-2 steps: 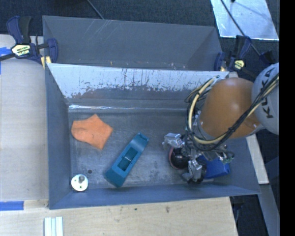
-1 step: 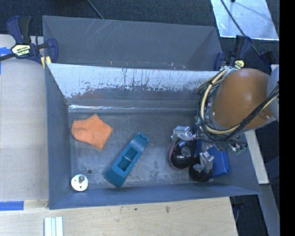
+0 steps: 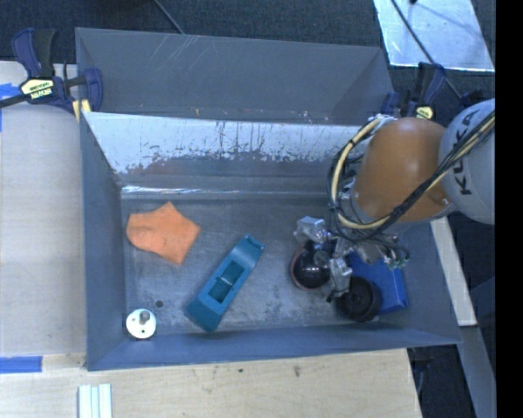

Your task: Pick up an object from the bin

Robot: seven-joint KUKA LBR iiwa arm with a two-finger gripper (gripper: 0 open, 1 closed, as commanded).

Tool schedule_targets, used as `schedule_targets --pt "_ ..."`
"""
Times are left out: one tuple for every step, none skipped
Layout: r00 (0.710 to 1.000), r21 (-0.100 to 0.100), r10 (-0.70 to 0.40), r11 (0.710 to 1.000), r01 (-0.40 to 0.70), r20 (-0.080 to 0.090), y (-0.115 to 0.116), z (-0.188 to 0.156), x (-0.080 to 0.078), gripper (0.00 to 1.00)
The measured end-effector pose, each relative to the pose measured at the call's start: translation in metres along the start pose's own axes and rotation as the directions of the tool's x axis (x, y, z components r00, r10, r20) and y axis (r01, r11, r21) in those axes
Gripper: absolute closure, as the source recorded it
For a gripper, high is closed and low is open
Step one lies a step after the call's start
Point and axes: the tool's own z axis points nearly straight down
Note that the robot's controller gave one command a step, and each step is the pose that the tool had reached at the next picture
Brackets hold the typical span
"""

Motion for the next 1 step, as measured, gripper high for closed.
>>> schedule_targets --pt "1.0 0.0 0.001 1.0 -0.001 0.0 0.0 0.0 0.0 1.0"
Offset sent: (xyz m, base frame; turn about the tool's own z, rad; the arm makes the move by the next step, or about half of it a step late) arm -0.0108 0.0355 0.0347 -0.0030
